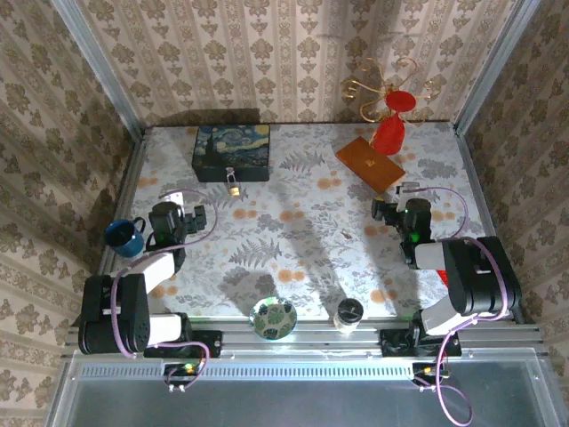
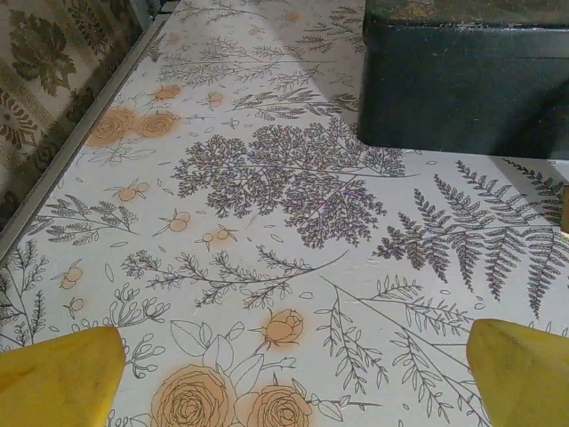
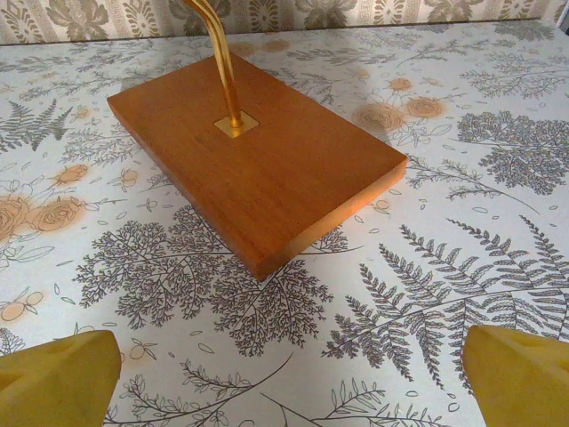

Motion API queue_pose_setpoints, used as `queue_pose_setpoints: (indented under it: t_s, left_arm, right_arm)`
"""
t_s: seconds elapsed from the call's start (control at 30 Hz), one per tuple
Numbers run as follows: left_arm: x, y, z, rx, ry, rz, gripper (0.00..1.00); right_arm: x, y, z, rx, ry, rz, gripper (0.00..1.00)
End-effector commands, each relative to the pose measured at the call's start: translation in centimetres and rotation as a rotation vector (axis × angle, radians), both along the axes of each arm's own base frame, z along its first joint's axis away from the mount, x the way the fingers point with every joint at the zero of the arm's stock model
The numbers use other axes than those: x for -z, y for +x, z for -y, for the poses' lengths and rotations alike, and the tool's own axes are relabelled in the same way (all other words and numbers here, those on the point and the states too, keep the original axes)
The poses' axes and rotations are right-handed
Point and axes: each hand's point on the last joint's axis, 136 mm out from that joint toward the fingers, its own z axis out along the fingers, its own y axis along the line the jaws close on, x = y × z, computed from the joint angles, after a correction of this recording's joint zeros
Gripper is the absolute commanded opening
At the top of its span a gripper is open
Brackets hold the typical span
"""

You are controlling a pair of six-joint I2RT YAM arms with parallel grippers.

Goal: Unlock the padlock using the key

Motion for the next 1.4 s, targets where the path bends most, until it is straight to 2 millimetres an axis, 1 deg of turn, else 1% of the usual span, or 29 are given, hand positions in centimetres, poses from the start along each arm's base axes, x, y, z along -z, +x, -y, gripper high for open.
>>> queue_pose_setpoints:
  t_s: [0.0,1.37]
  left_arm:
    - [-0.86,0.37,0.25,0.01,-0.02,0.036,1.0]
    - [-1.38,-0.19,-0.1,-0.011,-0.019,0.062,1.0]
  right_arm:
    - [-0.89,0.64,-0.15,-0.015,-0.011,0.023,1.0]
    - [-1.01,0.6,-0.25,-0.021,-0.011,0.029,1.0]
